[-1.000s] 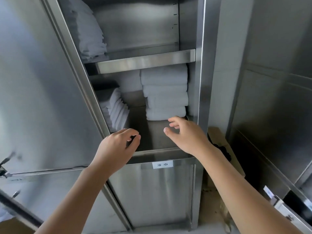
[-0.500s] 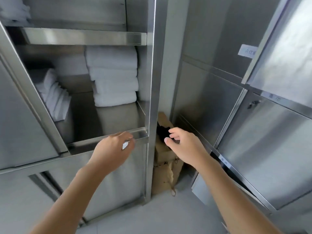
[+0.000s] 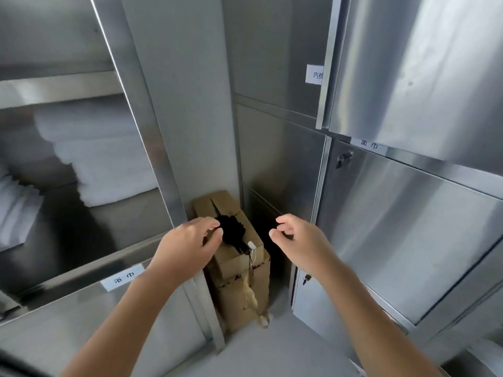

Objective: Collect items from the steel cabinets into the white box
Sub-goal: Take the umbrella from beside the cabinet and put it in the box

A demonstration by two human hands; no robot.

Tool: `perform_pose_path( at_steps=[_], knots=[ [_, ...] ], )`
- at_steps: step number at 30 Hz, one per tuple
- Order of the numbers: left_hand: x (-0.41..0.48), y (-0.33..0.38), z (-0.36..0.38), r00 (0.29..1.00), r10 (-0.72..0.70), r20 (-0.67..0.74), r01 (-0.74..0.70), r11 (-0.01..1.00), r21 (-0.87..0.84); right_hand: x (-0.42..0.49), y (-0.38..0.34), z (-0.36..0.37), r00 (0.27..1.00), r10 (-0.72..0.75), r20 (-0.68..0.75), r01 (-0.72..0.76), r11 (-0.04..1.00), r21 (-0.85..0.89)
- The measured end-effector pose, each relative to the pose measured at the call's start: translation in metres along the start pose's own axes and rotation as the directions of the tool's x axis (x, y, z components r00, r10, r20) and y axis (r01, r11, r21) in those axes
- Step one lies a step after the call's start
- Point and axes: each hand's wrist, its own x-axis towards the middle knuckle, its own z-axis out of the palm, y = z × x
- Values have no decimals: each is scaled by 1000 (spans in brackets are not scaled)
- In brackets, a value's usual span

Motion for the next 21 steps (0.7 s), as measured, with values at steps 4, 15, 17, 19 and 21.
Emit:
perform_pose_path(
  at_steps=[4, 15, 17, 19, 21],
  knots=[
    [30, 17, 26, 997, -74, 13, 74, 997, 32, 43, 27, -13, 995, -68, 70, 69, 998, -5],
    [70, 25, 98, 933, -349, 82, 345, 937, 62, 140, 81, -3, 947, -162, 278, 156, 987, 43],
    [77, 19, 113, 919, -379, 106, 376, 925, 52, 154, 87, 7, 939, -158, 304, 153, 987, 43],
    [85, 11, 129, 909, -395, 136, 394, 919, 35, 168, 92, 16, 936, -139, 324, 133, 990, 40],
    [95, 2, 143, 899, -409, 157, 413, 911, 9, 183, 96, 23, 935, -112, 336, 108, 994, 28]
  ],
)
